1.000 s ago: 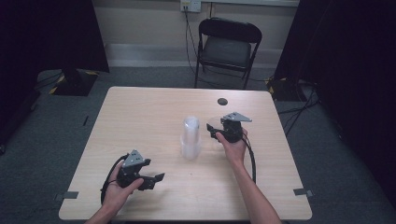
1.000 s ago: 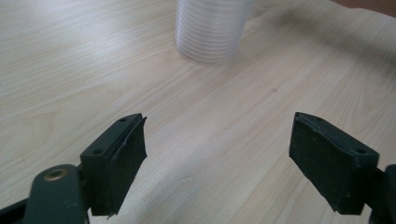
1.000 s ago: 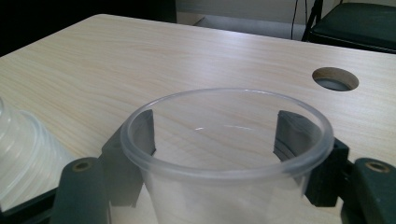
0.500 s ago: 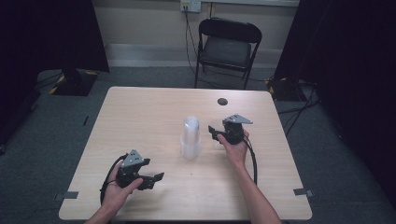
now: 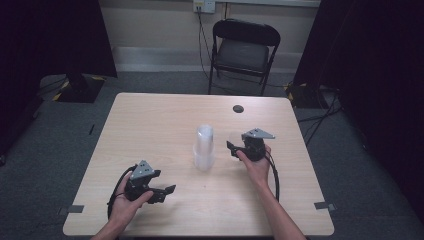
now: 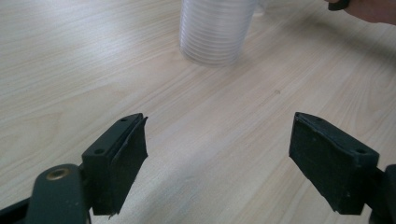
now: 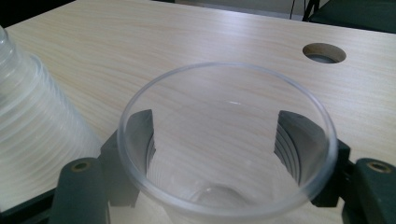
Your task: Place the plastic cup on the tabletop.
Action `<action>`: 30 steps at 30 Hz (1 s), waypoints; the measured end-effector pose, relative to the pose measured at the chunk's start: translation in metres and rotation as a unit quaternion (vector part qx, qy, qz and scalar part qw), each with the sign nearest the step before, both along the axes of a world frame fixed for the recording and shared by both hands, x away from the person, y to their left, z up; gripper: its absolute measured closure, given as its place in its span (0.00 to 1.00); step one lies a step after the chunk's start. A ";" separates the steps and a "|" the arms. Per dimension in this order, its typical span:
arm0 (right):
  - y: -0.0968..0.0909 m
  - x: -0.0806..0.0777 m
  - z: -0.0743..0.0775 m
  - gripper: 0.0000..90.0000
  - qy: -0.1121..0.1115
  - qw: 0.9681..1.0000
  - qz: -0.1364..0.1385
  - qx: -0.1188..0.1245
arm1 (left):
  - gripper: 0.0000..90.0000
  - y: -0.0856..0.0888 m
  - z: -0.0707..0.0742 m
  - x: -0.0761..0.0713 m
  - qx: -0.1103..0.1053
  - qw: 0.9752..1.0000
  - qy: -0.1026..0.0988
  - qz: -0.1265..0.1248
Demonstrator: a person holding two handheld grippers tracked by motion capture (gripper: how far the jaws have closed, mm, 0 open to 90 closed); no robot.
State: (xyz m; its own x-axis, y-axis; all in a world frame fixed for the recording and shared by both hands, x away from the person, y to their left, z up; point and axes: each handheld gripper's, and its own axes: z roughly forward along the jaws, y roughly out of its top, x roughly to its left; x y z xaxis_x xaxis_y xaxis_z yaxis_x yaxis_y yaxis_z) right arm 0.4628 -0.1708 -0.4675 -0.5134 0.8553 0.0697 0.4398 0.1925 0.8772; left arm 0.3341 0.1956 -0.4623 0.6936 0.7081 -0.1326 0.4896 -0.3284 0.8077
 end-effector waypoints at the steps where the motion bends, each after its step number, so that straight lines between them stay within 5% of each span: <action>1: -0.002 -0.001 0.000 0.32 0.001 1.000 -0.001 -0.002 | 0.21 0.000 0.000 0.000 0.001 1.000 -0.001 0.000; 12: -0.007 -0.010 -0.007 0.32 0.021 1.000 0.008 -0.012 | 0.21 0.003 -0.001 0.002 0.000 1.000 -0.001 0.008; 25: -0.012 -0.012 -0.012 0.18 0.062 0.998 0.015 0.010 | 0.21 0.008 0.000 0.005 -0.005 1.000 -0.009 0.023; 30: -0.019 -0.019 -0.009 0.18 0.058 0.998 0.011 0.006 | 0.21 0.009 0.002 0.005 0.001 1.000 -0.019 0.022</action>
State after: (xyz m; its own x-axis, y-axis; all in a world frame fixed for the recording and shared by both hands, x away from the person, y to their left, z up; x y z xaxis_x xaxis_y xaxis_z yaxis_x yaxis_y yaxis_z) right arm 0.4436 -0.1895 -0.4763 -0.5197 0.8429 0.1393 0.5345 0.1936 0.8227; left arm 0.3395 0.2044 -0.4602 0.6664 0.7382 -0.1053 0.4733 -0.3096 0.8247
